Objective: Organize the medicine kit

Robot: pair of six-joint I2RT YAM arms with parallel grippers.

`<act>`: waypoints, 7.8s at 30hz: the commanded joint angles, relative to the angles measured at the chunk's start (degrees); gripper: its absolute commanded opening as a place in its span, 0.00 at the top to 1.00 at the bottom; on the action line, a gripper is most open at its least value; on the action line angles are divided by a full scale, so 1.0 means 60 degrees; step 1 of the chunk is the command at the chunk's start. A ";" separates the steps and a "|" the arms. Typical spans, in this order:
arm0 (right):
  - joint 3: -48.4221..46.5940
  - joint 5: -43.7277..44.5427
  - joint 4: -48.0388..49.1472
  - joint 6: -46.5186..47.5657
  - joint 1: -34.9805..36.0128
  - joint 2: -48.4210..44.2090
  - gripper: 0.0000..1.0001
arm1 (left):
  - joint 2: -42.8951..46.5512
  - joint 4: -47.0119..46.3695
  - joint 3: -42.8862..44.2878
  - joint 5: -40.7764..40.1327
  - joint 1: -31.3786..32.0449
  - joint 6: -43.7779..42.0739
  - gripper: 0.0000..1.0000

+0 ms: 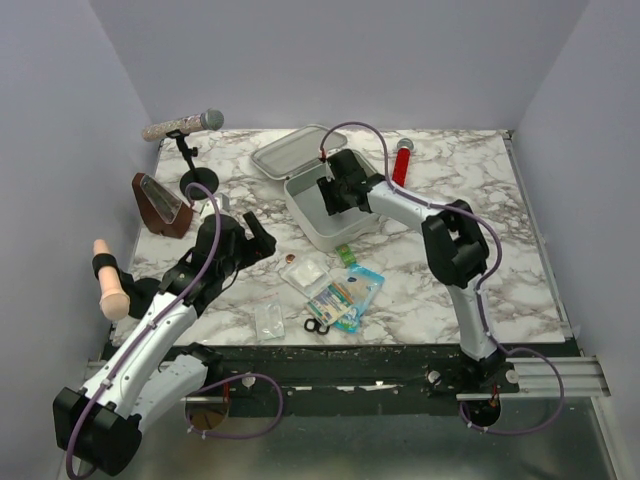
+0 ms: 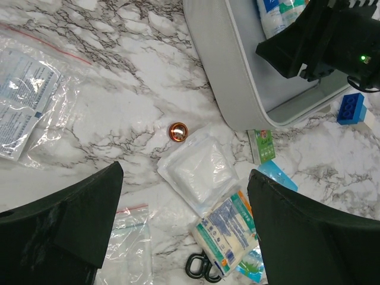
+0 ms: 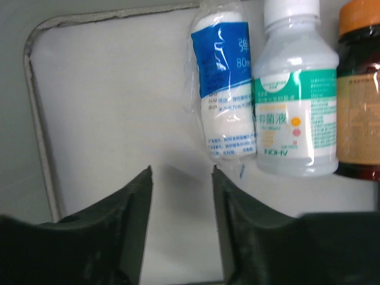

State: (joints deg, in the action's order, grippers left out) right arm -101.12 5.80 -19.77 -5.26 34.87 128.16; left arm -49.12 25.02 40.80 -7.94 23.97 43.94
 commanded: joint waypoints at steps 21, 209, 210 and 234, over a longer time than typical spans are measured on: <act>0.6288 -0.1642 0.1698 -0.1087 0.1465 -0.7149 0.18 | -0.1217 -0.0226 -0.0660 0.0443 -0.0757 0.0557 0.11; 0.8650 -0.4879 0.3588 -0.1336 0.2083 -0.8732 0.59 | -0.2565 -0.4448 -0.0105 0.5381 0.0649 0.1362 0.18; 0.8636 -0.4849 0.3544 -0.1292 0.2083 -0.8747 0.59 | -0.2565 -0.4448 -0.0134 0.5396 0.0664 0.1334 0.18; 0.8694 -0.3736 0.3339 -0.0955 0.2083 -0.9216 0.62 | -0.2608 -0.4272 -0.0222 0.5865 0.0898 0.1158 0.59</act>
State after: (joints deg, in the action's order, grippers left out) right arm -47.75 -18.06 0.27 -11.94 46.94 73.58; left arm -64.79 -0.58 39.31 25.47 29.02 51.68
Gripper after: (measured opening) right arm 0.444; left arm 0.432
